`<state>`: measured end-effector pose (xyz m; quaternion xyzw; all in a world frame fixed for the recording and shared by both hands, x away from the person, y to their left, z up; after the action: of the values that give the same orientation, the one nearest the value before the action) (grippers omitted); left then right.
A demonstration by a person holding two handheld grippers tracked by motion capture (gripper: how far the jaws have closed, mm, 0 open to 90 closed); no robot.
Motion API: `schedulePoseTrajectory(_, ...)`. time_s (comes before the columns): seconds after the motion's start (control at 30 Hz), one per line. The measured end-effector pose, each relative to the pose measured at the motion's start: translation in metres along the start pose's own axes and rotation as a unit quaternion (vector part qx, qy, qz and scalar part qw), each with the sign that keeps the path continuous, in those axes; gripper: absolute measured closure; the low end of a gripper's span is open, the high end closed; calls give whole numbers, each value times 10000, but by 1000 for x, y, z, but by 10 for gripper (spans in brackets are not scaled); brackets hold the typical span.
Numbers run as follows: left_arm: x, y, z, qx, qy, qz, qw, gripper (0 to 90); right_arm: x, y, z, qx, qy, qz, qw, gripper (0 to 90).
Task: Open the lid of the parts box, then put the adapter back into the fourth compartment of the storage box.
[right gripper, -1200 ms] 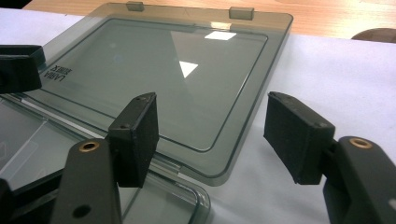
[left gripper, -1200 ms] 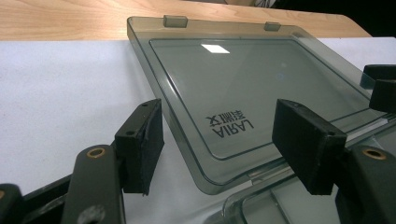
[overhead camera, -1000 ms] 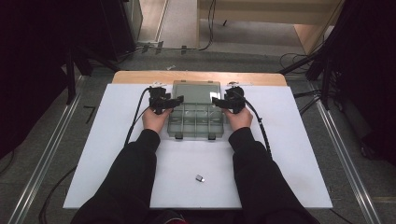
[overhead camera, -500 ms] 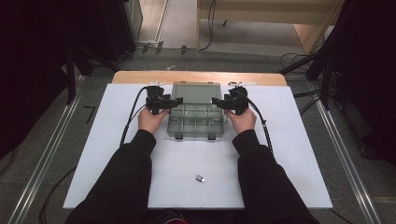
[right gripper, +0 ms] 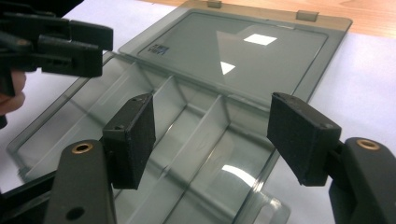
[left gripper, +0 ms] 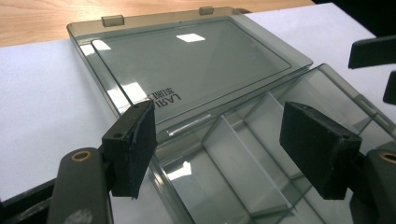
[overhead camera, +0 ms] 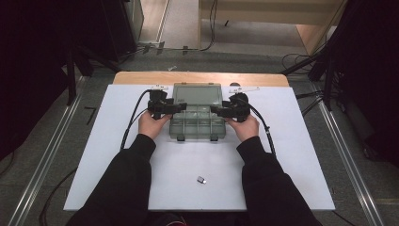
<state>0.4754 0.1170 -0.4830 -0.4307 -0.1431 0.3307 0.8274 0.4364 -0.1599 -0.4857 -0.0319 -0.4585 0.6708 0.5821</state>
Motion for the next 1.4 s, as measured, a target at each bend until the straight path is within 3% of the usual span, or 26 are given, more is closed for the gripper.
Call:
schedulePoseTrajectory(0.47, -9, 0, 19, -26, 139, -128, 9998, 277, 4, 15, 17, 133, -83, 173, 9997, 311)
schedulePoseTrajectory(0.8, -21, 1, 31, 4, 351, -224, 9991, 277, 14, 25, 29, 263, -243, 326, 9988, 311)
schedulePoseTrajectory(1.17, -30, 6, 47, -54, 622, -206, 9978, 277, 20, 33, 41, 409, -410, 436, 9974, 311)
schedulePoseTrajectory(1.23, -32, 7, 49, -85, 768, -133, 9969, 278, 20, 35, 42, 460, -457, 461, 9968, 311)
schedulePoseTrajectory(1.4, -39, 8, 54, 101, 836, -260, 9961, 280, 22, 39, 47, 500, -516, 530, 9960, 311)
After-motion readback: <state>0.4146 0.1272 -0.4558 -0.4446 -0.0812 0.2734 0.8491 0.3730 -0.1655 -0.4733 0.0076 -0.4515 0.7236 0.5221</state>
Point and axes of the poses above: each handheld gripper's, and its own axes: z roughly backward along the jaws, y roughly out of its underside, x roughly to its left, the point moved 2 cm from there along -z, roughly forward along the jaws, and after that the axes turned 15 degrees about -z, right-handed, at the moved point
